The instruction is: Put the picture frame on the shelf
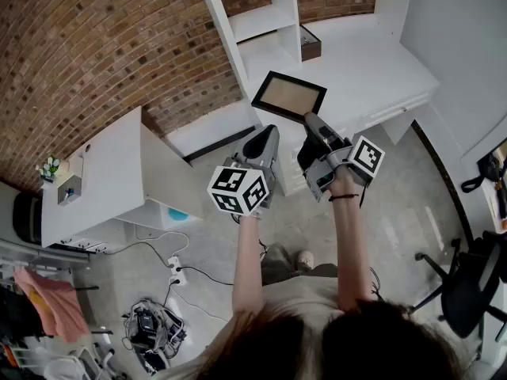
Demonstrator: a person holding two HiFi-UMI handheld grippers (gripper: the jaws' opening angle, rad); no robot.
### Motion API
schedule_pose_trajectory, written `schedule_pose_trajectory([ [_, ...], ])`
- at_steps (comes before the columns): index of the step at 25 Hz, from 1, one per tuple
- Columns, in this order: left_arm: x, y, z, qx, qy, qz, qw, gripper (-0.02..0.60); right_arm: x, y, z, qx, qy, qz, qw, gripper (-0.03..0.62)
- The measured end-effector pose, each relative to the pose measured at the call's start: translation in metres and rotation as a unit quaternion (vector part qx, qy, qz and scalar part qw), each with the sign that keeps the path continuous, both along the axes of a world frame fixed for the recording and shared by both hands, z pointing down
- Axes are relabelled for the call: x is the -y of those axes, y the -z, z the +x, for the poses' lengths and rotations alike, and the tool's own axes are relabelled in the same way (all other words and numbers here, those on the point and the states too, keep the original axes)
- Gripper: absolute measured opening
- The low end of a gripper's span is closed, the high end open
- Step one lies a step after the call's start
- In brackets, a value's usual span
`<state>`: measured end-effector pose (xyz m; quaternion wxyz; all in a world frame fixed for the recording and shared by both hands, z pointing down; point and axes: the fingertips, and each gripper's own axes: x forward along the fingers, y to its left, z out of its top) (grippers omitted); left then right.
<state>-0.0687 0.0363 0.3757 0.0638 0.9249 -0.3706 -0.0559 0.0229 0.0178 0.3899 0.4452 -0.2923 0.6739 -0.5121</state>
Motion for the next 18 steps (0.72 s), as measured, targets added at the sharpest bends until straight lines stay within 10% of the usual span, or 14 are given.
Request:
schedule_pose_trajectory([
  [18,-0.009,-0.010,0.010,0.016,0.008,-0.010,0.9998,0.011,-0.003,0.002,0.008,-0.001,0.005,-0.001,1.000,0.072],
])
